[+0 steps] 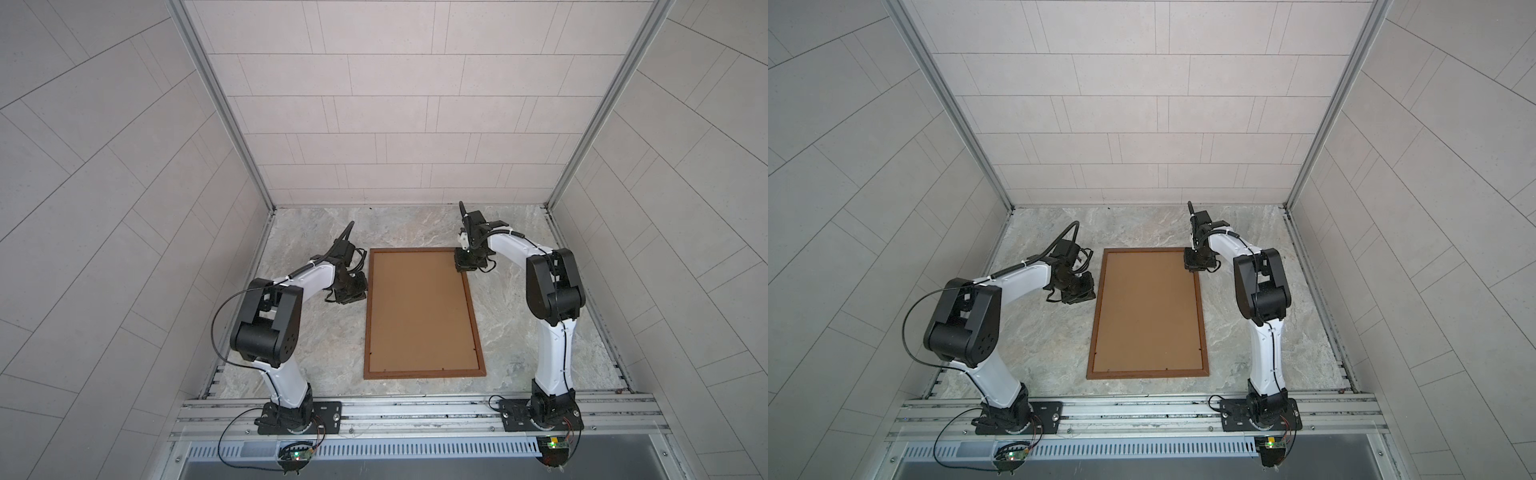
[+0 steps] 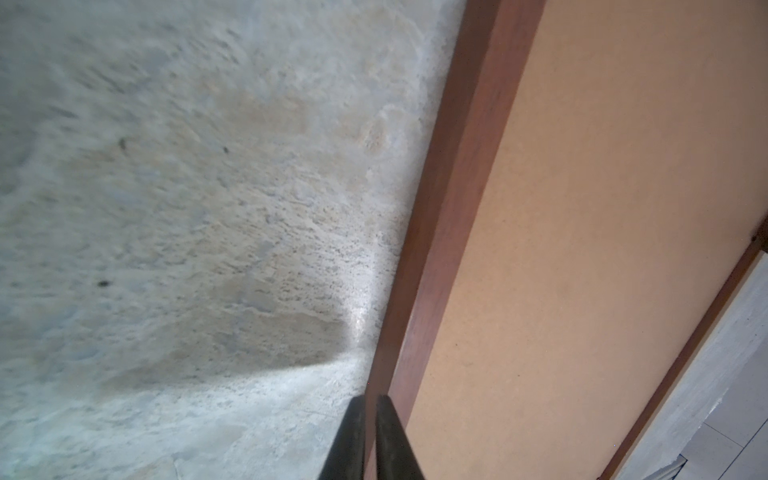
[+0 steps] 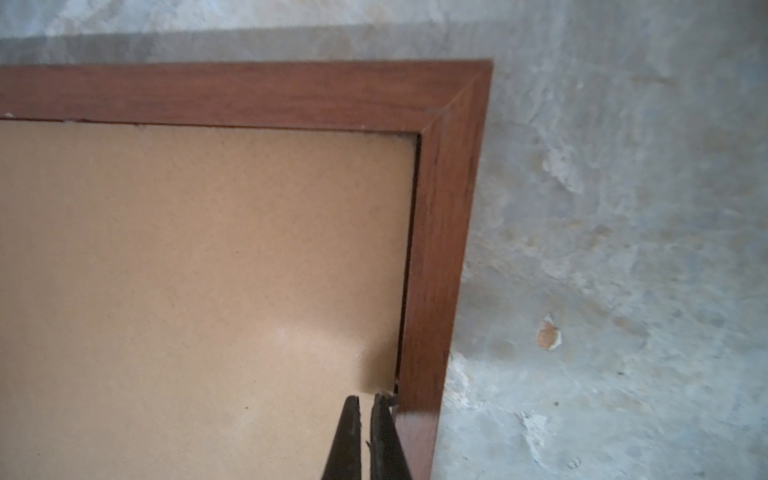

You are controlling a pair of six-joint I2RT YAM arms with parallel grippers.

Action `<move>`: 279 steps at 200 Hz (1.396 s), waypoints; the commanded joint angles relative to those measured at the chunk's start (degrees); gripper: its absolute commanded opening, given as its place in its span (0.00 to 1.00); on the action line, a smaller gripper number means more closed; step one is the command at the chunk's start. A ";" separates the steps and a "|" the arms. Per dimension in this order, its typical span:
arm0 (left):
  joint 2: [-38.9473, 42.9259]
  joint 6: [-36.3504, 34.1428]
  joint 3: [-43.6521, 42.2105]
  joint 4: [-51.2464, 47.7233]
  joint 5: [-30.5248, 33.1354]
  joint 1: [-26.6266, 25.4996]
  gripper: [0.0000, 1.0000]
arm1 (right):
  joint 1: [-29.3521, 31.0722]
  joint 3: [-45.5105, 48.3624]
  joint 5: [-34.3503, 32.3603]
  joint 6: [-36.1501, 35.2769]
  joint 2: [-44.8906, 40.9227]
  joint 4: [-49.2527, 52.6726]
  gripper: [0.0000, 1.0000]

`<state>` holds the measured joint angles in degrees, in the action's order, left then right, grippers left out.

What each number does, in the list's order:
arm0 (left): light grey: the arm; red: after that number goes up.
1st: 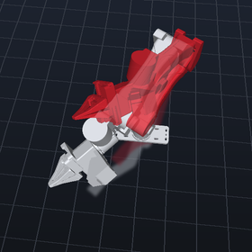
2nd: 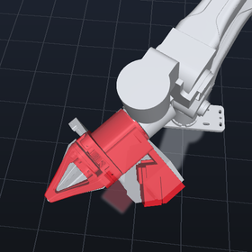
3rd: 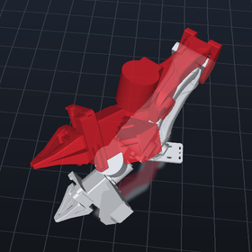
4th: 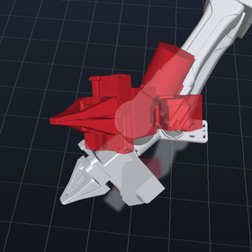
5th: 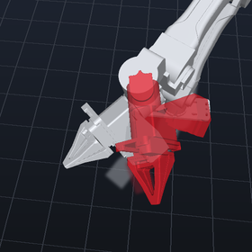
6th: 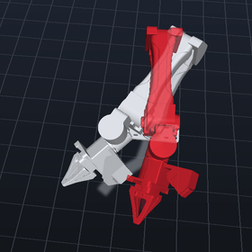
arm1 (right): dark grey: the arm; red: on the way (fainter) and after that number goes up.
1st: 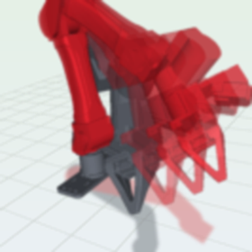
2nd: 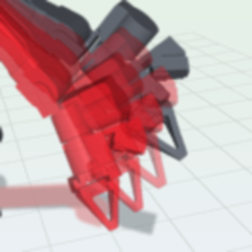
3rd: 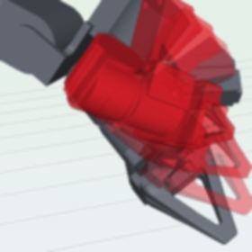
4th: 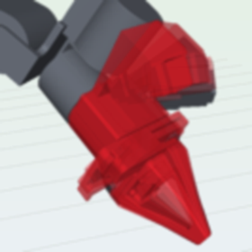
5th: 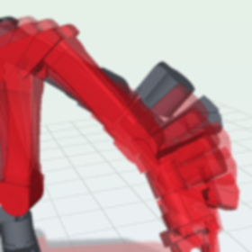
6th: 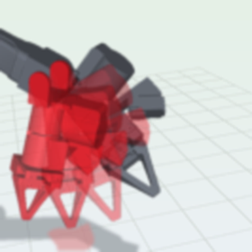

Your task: Put the photo into the frame

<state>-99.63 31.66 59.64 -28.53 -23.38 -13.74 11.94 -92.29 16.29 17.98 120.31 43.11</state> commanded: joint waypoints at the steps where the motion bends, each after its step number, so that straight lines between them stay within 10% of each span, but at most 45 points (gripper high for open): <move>1: 1.46 -0.43 -0.26 -0.64 -0.28 0.19 0.13 | -0.26 1.22 -0.02 -0.15 1.15 1.50 0.00; 279: 3.50 -3.99 3.13 -6.39 1.74 0.20 0.13 | 3.69 -1.26 -4.13 2.76 12.77 5.39 0.00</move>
<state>-97.93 29.28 61.01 -32.42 -22.63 -13.74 13.15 -96.33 16.34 19.97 124.64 46.30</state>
